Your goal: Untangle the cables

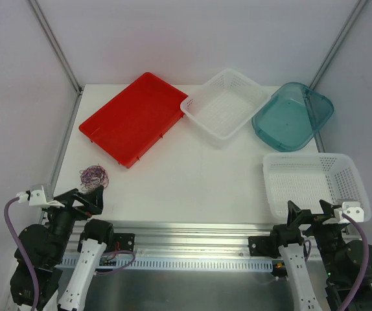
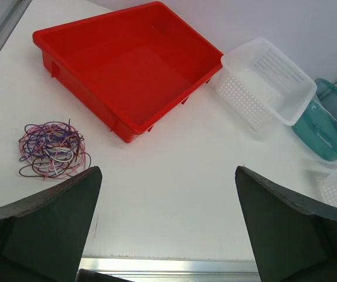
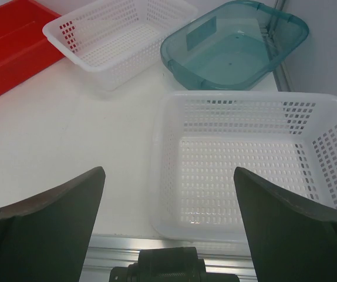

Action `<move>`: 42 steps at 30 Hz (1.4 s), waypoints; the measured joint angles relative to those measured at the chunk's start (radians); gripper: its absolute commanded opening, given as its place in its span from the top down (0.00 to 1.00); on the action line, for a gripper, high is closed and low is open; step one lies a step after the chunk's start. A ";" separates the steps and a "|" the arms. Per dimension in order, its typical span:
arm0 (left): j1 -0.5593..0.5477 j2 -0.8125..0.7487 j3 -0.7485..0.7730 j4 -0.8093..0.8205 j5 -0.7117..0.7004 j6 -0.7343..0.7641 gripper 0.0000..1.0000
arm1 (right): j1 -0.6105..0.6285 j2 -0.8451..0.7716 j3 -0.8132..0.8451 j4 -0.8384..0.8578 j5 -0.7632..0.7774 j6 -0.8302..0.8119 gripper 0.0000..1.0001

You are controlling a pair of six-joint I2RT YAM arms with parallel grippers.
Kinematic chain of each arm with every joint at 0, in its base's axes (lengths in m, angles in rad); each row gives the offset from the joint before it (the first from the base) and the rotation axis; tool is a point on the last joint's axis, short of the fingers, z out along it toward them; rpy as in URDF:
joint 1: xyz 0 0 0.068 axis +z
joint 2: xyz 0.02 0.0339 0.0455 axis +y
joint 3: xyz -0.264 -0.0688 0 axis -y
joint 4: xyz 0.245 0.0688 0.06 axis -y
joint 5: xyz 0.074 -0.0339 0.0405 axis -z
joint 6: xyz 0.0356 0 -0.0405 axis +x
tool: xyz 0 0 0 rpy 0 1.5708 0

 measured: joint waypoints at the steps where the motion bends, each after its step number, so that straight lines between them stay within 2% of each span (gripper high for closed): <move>1: 0.000 0.000 0.000 0.000 0.000 0.000 0.01 | 0.000 0.000 0.000 0.000 0.000 0.000 0.03; 13: 0.000 0.000 -0.018 0.000 0.006 -0.034 0.01 | 0.000 0.000 0.000 0.000 -0.005 0.017 0.03; 21: 0.000 0.034 -0.058 0.001 0.052 -0.130 0.01 | 0.000 0.000 0.000 0.000 -0.034 0.051 0.03; 26: 0.000 0.241 -0.100 0.023 0.126 -0.179 0.01 | 0.000 0.028 0.010 -0.003 -0.047 0.072 0.03; 31: 0.000 0.513 -0.156 0.060 0.168 -0.208 0.01 | 0.000 0.172 0.014 -0.002 -0.108 0.090 0.03; 38: 0.016 0.678 -0.172 0.113 0.050 -0.248 0.01 | 0.000 0.349 -0.047 0.002 -0.170 0.122 0.03; 42: 0.099 0.773 -0.173 0.167 -0.018 -0.262 0.01 | 0.000 0.367 -0.125 0.038 -0.221 0.149 0.03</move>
